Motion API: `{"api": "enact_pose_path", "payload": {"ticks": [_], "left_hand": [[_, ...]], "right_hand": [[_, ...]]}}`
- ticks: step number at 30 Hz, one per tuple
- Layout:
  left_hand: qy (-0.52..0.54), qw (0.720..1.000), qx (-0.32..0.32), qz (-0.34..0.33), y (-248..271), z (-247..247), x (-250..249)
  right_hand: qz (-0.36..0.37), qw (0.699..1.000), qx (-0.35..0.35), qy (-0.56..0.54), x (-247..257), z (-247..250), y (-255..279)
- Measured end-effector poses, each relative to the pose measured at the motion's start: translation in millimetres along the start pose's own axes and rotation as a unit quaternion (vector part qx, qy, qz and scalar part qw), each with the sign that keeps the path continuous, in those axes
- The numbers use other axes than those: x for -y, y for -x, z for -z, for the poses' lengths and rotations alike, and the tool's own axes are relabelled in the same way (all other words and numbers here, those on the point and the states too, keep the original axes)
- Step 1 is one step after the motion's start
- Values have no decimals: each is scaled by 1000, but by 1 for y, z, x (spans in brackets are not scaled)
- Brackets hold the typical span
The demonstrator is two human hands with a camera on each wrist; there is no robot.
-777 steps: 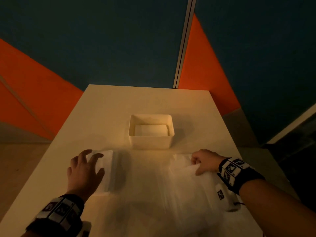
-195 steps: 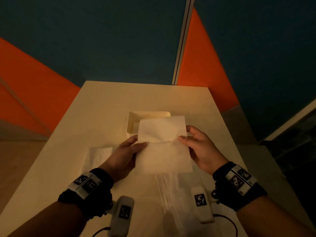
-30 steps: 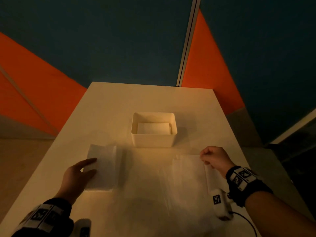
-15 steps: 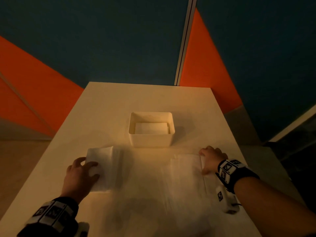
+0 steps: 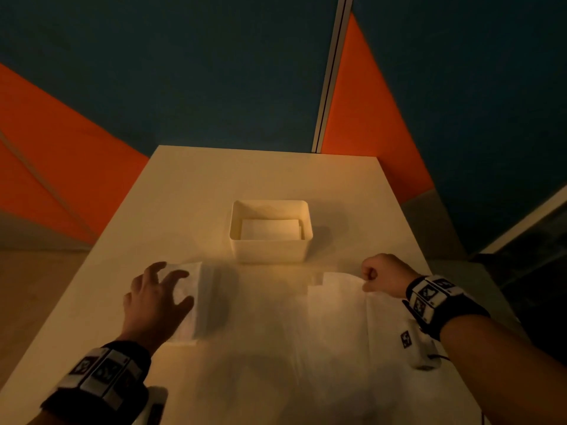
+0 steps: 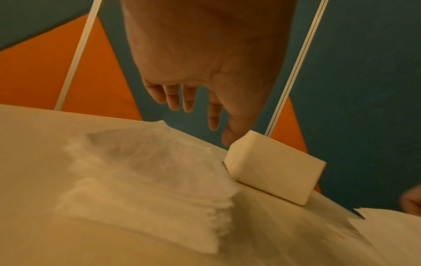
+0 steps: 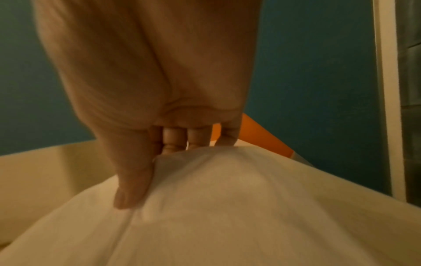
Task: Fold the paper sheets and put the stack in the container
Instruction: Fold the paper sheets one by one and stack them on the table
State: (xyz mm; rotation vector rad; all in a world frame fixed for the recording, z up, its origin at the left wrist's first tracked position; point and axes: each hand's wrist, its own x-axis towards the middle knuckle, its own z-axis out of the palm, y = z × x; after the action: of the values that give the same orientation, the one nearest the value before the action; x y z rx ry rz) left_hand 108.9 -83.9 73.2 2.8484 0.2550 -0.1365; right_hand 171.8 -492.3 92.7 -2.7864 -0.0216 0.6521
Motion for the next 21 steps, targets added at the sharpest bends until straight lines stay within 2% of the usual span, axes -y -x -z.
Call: {"api": "enact_pose_path", "payload": {"ticks": [5, 9, 11, 14, 21], "left_hand": [[49, 997, 34, -59, -3, 3, -35], [144, 972, 150, -111, 1, 0, -67], [149, 962, 179, -143, 4, -5, -80], [121, 958, 187, -181, 9, -10, -88], [118, 952, 213, -185, 8, -11, -78]], "right_hand": [[62, 996, -2, -63, 14, 21, 11], [104, 988, -21, -110, 31, 29, 17], [91, 992, -36, -85, 30, 26, 15], [55, 994, -61, -75, 18, 7, 10], [5, 983, -111, -145, -10, -37, 11]]}}
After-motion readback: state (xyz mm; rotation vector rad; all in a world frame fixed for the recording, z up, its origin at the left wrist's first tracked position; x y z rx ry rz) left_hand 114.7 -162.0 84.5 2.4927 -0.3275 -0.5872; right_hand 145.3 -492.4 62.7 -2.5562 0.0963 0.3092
